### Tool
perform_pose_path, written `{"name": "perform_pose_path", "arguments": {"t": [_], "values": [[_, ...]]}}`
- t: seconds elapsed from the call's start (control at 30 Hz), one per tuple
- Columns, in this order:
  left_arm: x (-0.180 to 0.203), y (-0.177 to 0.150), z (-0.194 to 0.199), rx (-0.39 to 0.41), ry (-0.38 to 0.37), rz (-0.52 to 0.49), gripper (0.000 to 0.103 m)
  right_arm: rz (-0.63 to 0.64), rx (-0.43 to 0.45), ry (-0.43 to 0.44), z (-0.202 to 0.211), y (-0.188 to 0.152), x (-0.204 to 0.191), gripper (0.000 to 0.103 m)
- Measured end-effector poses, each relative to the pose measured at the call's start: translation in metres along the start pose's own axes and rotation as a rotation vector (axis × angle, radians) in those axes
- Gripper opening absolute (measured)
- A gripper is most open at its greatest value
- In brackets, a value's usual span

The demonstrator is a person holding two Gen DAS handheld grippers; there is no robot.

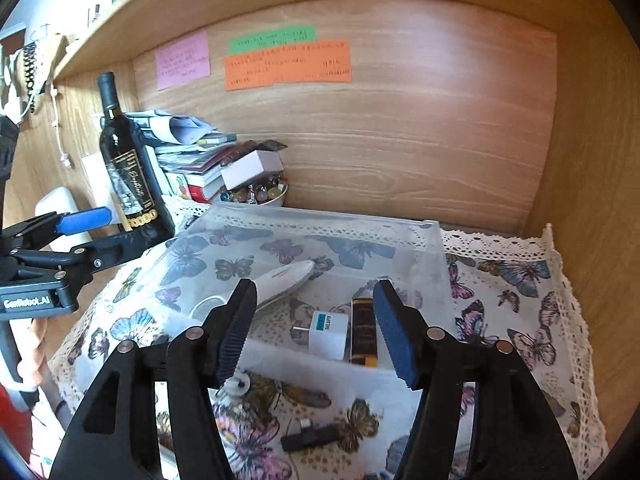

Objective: Organize rigid objects

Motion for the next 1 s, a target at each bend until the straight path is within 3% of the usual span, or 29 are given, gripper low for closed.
{"name": "perform_pose_path", "arguments": {"t": [0.4,0.47,0.53,0.7,0.8,1.0], "values": [[0.000,-0.081,-0.024,-0.212,-0.001,-0.017,0.090,-0.021,-0.080,-0.001,0.011,-0.042,-0.004,0.061],[0.005,-0.090,-0.031,-0.253,-0.030,-0.023,0.075,-0.020,-0.100,0.008,0.009,-0.050,-0.008,0.061],[0.010,-0.096,-0.037,-0.284,-0.053,-0.032,0.068,-0.019,-0.120,0.025,0.007,-0.058,-0.014,0.061],[0.016,-0.096,-0.044,-0.288,-0.088,-0.042,0.062,0.001,-0.172,0.072,-0.006,-0.069,-0.028,0.061],[0.019,-0.096,-0.048,-0.297,-0.117,-0.030,0.054,0.017,-0.196,0.094,-0.013,-0.074,-0.036,0.059],[0.025,-0.099,-0.046,-0.295,-0.171,-0.025,0.032,0.021,-0.252,0.132,-0.028,-0.086,-0.044,0.043]]}}
Point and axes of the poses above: each gripper's, at about its wrist camera, not at the fingertips, and z roughly against the way its jaws point, x to its right, y to its top, the point moved 8 cm from there along -z, roughly the way its jaws point, and after that the axes turned 4 degrees about x, right-handed, at the moved point
